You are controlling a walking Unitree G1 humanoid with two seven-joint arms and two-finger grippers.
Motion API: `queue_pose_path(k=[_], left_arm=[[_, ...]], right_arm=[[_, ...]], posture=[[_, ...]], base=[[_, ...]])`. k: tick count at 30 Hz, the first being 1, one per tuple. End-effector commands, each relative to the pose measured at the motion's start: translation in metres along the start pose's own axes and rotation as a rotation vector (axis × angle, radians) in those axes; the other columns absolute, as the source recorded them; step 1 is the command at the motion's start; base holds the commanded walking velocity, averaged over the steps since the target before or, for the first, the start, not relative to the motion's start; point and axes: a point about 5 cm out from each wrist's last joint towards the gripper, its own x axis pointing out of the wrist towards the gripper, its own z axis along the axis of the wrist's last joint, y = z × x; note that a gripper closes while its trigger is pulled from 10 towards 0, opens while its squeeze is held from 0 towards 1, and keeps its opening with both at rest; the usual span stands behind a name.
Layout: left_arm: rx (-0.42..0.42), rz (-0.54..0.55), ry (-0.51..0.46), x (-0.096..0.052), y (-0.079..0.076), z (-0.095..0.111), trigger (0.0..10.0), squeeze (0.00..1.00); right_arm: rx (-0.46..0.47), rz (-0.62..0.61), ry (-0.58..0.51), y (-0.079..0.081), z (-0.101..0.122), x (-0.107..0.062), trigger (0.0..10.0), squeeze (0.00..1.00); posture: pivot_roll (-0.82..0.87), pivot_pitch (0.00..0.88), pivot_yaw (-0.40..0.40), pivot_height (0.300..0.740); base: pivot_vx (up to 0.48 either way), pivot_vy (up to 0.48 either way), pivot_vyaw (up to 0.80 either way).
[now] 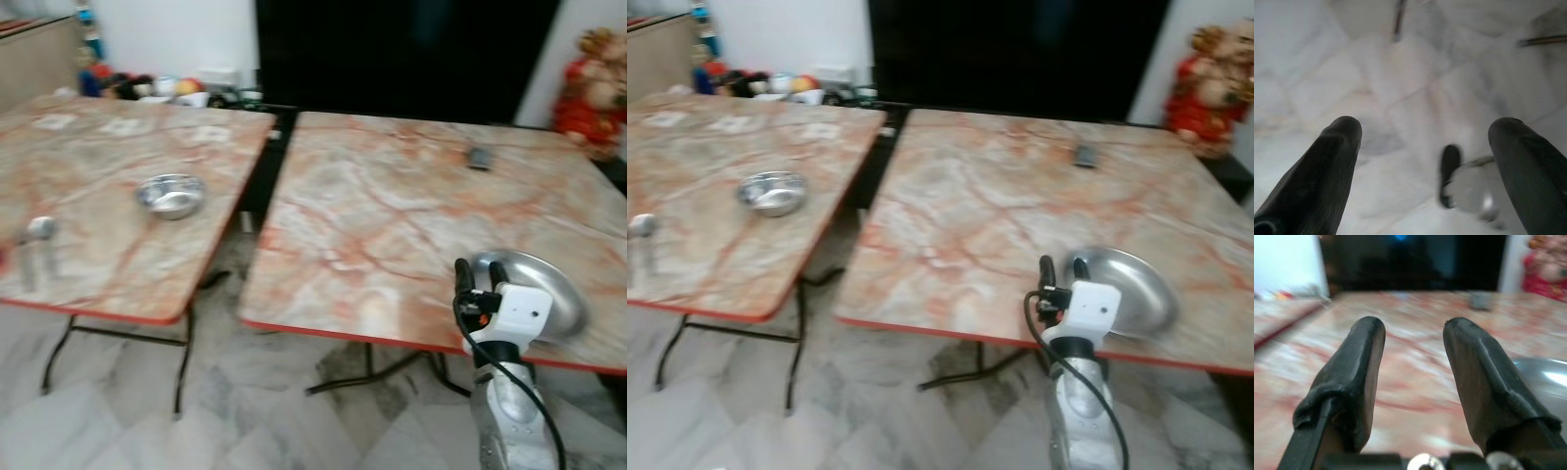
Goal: Setting the table
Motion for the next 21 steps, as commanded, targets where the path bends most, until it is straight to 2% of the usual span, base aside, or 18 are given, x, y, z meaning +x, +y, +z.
queue_pose_path(k=[1, 21], left_arm=[[-0.007, -0.015, -0.005, 0.003, -0.007, 0.003, 10.0, 0.00], [-0.024, -0.001, -0.009, 0.003, -0.005, 0.004, 10.0, 0.00]], right_arm=[[-0.006, -0.036, -0.001, -0.010, 0.002, 0.000, 10.0, 0.00], [0.049, -0.026, 0.008, 0.009, 0.000, 0.004, 10.0, 0.00]], posture=[[0.02, 0.021, -0.027, 0.740], [0.04, 0.075, -0.032, 0.740]], base=[[0.000, 0.480, 0.00], [0.000, 0.480, 0.00]])
